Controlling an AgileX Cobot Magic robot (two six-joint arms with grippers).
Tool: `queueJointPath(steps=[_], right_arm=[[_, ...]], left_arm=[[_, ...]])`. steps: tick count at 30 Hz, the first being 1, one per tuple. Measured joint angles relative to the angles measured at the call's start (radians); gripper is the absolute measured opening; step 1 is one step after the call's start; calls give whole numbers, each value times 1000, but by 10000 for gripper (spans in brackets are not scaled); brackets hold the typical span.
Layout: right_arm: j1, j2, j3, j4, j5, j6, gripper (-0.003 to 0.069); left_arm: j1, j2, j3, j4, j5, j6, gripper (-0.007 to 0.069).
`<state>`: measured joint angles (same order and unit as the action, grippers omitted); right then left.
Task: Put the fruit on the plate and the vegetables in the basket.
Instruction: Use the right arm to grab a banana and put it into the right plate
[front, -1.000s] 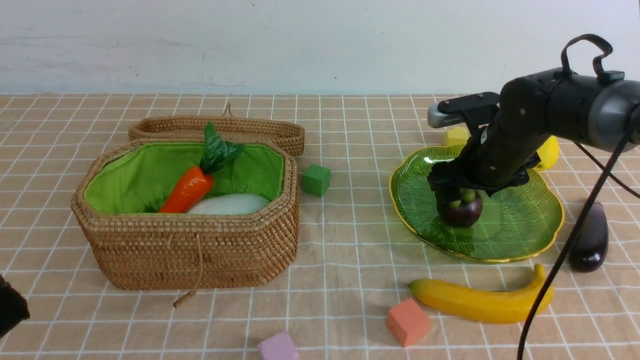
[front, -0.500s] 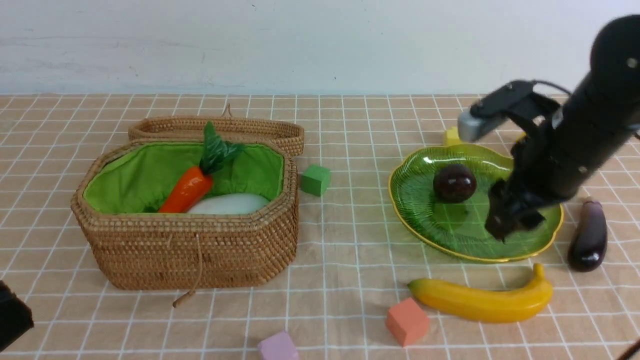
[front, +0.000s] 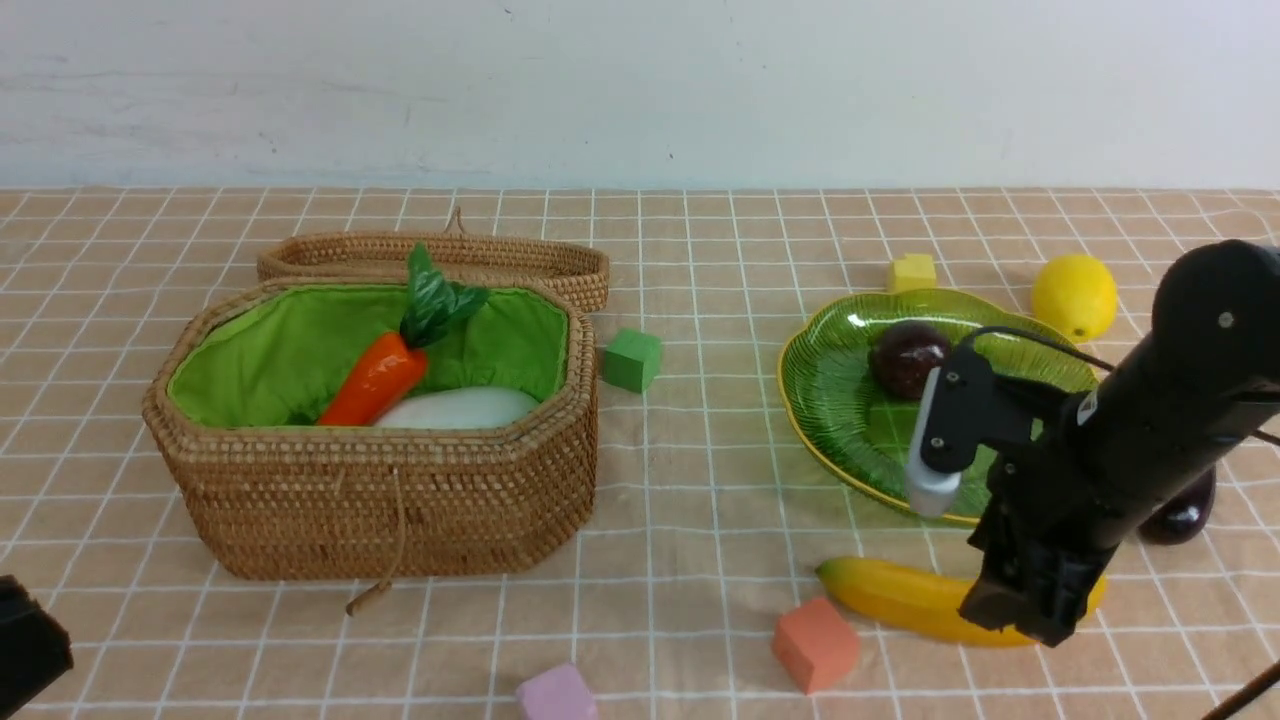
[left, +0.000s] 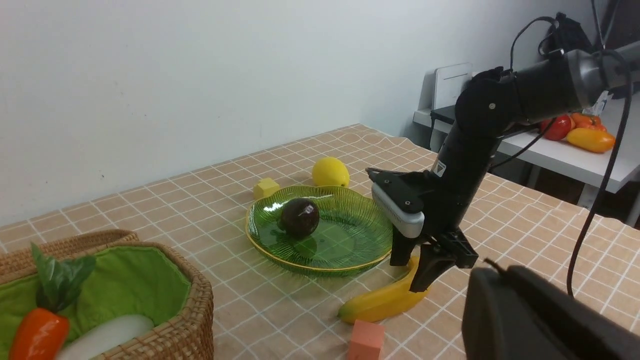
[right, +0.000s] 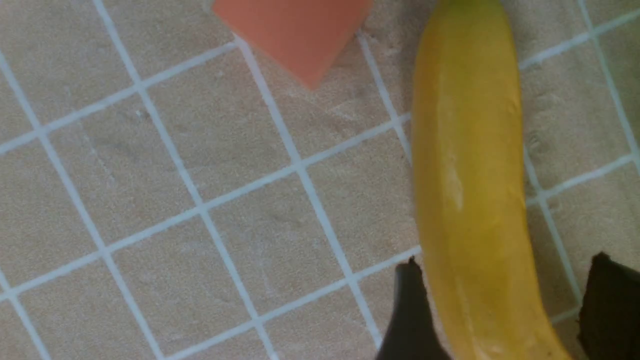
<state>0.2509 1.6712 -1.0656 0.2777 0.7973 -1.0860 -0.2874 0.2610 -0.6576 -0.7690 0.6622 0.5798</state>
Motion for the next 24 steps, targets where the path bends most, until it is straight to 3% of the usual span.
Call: queueJointPath(steps=[13, 17, 21, 24], right_arm=[[0, 129, 0, -1, -57, -116, 447], [0, 155, -1, -14, -71, -116, 408], [0, 156, -2, -41, -56, -116, 309], [0, 140, -2, -61, 3, -103, 311]], left_arm=[[0, 0, 0, 0, 5, 0, -13], [0, 0, 0, 0, 5, 0, -13], [0, 0, 0, 0, 5, 1, -13], [0, 0, 0, 0, 5, 1, -13]])
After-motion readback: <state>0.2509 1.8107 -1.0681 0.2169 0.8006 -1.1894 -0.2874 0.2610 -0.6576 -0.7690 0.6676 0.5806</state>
